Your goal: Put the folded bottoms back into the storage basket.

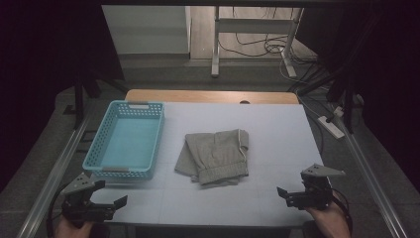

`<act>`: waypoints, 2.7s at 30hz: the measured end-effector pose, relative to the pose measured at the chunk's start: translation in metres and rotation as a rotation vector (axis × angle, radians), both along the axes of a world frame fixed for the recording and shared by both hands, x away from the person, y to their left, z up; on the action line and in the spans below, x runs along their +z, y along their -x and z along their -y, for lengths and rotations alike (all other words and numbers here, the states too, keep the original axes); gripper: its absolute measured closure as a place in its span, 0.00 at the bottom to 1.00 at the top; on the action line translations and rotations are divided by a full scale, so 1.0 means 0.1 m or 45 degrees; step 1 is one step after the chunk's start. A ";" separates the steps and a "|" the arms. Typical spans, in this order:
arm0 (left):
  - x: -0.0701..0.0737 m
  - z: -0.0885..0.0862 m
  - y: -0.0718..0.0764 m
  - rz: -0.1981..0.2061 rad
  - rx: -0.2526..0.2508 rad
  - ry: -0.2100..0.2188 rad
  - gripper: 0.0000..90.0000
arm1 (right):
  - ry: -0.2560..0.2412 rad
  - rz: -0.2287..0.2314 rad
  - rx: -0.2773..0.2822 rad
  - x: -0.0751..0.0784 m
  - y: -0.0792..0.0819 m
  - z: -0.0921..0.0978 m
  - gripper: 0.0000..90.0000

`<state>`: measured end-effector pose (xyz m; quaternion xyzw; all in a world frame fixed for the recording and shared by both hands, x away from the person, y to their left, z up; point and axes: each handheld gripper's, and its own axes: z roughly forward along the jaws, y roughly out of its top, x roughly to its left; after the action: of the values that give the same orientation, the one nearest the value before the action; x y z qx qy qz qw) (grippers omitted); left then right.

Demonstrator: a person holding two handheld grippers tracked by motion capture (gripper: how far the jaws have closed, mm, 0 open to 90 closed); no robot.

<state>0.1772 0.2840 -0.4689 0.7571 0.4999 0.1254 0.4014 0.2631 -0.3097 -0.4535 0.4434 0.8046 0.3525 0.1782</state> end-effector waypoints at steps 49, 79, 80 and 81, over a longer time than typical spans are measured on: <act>0.06 0.11 -0.12 0.024 -0.145 0.102 0.00 | -0.025 -0.036 0.056 -0.01 -0.01 0.00 0.00; 0.02 0.49 -0.40 0.050 -0.391 0.077 0.00 | 0.038 -0.023 0.074 -0.02 0.00 -0.05 0.00; 0.01 0.51 -0.42 0.040 -0.393 0.081 0.00 | 0.039 -0.022 0.074 -0.02 0.00 -0.05 0.00; 0.01 0.52 -0.43 0.035 -0.393 0.088 0.00 | 0.039 -0.022 0.073 -0.02 0.00 -0.05 0.00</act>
<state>0.2201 0.2316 -0.4677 0.8089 0.3760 0.0554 0.4486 0.2629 -0.3043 -0.4556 0.4205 0.8238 0.3412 0.1678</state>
